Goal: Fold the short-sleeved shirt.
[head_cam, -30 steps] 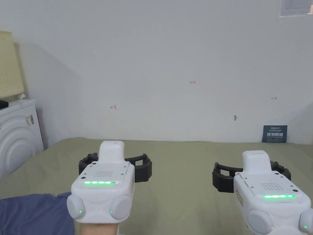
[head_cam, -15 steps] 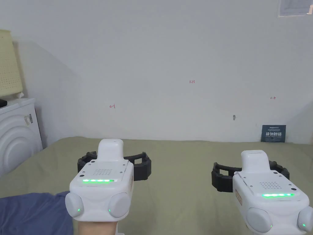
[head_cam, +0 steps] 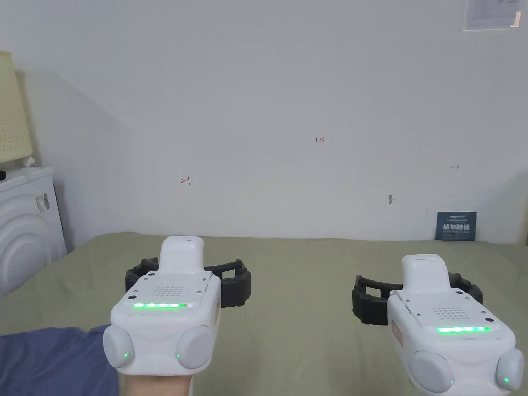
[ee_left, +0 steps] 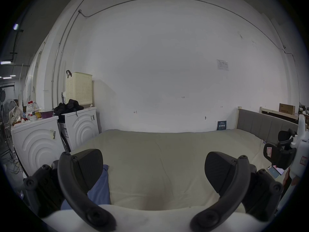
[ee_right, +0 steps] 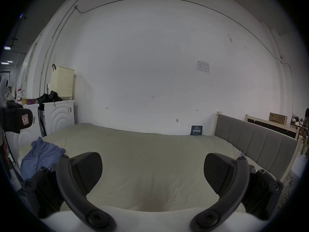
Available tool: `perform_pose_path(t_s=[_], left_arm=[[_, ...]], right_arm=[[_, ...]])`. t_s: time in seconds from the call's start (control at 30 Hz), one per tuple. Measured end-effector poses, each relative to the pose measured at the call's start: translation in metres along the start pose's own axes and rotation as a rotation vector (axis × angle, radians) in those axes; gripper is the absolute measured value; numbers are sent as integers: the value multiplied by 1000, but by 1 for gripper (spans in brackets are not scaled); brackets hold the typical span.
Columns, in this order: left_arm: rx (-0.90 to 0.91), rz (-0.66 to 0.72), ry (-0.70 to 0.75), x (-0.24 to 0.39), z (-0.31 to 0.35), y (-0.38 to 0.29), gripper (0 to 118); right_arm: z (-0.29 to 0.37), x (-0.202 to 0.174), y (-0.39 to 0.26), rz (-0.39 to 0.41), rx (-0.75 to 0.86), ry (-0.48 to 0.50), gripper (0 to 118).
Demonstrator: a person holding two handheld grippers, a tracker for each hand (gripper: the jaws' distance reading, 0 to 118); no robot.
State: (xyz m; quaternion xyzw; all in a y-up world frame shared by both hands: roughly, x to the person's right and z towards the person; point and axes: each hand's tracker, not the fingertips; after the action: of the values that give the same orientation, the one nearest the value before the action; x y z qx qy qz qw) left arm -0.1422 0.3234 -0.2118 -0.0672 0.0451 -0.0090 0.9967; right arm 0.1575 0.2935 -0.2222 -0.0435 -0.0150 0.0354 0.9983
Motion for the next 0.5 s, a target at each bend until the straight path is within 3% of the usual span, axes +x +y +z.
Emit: perform_pose_path(t_s=[0.5], left_arm=[[0,20,0,-2,-1,-1,118]], right_arm=[[4,-3,0,-1,-8,11,118]])
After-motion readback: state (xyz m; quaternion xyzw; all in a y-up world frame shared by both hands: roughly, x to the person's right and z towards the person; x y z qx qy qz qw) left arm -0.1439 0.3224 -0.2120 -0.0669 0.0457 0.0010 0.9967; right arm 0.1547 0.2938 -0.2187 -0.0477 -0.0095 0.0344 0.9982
